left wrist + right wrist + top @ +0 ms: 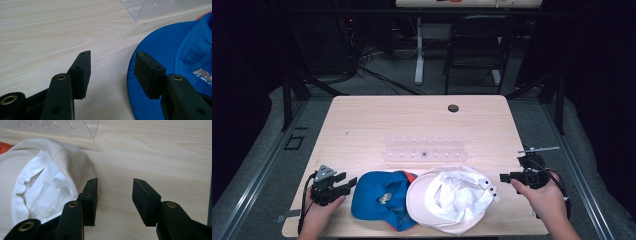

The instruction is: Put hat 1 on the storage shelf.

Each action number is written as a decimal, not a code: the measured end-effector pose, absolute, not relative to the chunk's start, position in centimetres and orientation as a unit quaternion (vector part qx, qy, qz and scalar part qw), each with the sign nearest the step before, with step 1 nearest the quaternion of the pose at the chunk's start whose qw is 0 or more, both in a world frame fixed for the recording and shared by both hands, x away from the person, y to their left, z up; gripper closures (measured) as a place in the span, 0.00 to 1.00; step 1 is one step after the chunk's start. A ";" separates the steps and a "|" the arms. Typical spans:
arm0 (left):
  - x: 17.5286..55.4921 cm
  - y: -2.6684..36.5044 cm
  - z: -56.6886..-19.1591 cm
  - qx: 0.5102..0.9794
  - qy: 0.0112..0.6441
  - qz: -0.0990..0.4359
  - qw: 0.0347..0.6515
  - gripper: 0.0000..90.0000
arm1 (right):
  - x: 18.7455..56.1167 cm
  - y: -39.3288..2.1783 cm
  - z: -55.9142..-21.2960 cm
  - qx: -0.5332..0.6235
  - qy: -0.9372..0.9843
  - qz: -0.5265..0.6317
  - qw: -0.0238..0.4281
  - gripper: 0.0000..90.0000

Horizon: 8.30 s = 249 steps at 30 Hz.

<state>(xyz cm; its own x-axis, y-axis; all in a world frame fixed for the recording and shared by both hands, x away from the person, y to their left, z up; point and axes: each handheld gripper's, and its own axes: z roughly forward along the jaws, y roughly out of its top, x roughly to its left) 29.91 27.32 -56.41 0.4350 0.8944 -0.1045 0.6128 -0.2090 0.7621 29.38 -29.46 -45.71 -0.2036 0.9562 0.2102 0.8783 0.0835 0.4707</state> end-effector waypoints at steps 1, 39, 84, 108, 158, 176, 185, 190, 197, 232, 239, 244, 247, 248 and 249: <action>29.9 27.3 -56.5 0.755 0.500 0.185 0.382 0.54 | 29.5 -29.3 -45.6 0.628 0.732 0.255 0.068 0.61; 29.0 27.9 -56.6 0.753 0.505 0.185 0.377 0.54 | 30.7 -26.5 -48.2 0.650 0.722 0.222 -0.084 0.63; 28.9 28.1 -56.6 0.748 0.509 0.190 0.382 0.54 | 32.3 -24.0 -44.3 0.626 0.752 0.180 -0.102 0.89; 28.8 28.2 -56.5 0.748 0.511 0.187 0.380 0.54 | 33.1 -21.7 -40.0 0.610 0.760 0.187 -0.122 0.91; 28.8 28.1 -56.5 0.750 0.509 0.190 0.378 0.54 | 33.3 -20.7 -34.8 0.576 0.684 0.336 -0.294 0.91; 28.8 27.9 -56.5 0.750 0.502 0.193 0.385 0.54 | 35.7 -21.3 -32.4 0.570 0.624 0.431 -0.316 0.91; 28.2 26.9 -55.4 0.760 0.466 0.206 0.404 0.55 | 37.2 -19.9 -32.0 0.570 0.605 0.452 -0.323 0.91; 28.0 25.8 -54.0 0.767 0.441 0.201 0.421 0.58 | 38.2 -19.2 -31.8 0.568 0.600 0.461 -0.324 0.91; 27.6 21.3 -50.0 0.791 0.361 0.226 0.439 0.59 | 39.7 -17.8 -31.4 0.565 0.592 0.472 -0.327 0.91; 31.5 12.9 -45.8 0.824 0.289 0.251 0.418 0.89 | 42.8 -13.4 -31.6 0.574 0.570 0.493 -0.319 0.91; 32.5 13.9 -45.7 0.817 0.296 0.227 0.439 0.94 | 43.2 -12.4 -31.7 0.577 0.573 0.494 -0.307 0.91; 32.9 14.1 -45.8 0.818 0.304 0.221 0.435 0.94 | 43.4 -12.0 -32.0 0.582 0.579 0.487 -0.296 0.91; 33.3 14.4 -45.8 0.815 0.314 0.213 0.439 0.95 | 43.6 -11.8 -32.4 0.583 0.583 0.483 -0.295 0.91; 33.3 14.4 -45.8 0.815 0.314 0.213 0.439 0.95 | 43.6 -11.8 -32.4 0.583 0.583 0.483 -0.295 0.91; 33.5 14.4 -45.8 0.813 0.316 0.211 0.441 0.95 | 43.6 -11.6 -32.7 0.585 0.581 0.482 -0.296 0.91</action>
<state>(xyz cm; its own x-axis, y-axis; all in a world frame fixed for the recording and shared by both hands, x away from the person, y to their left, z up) 33.49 14.43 -45.83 0.7115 0.6997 0.0644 0.3271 -0.4110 0.8510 43.63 -11.58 -32.65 -0.1404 0.3938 0.9084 0.9655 -0.1489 0.2137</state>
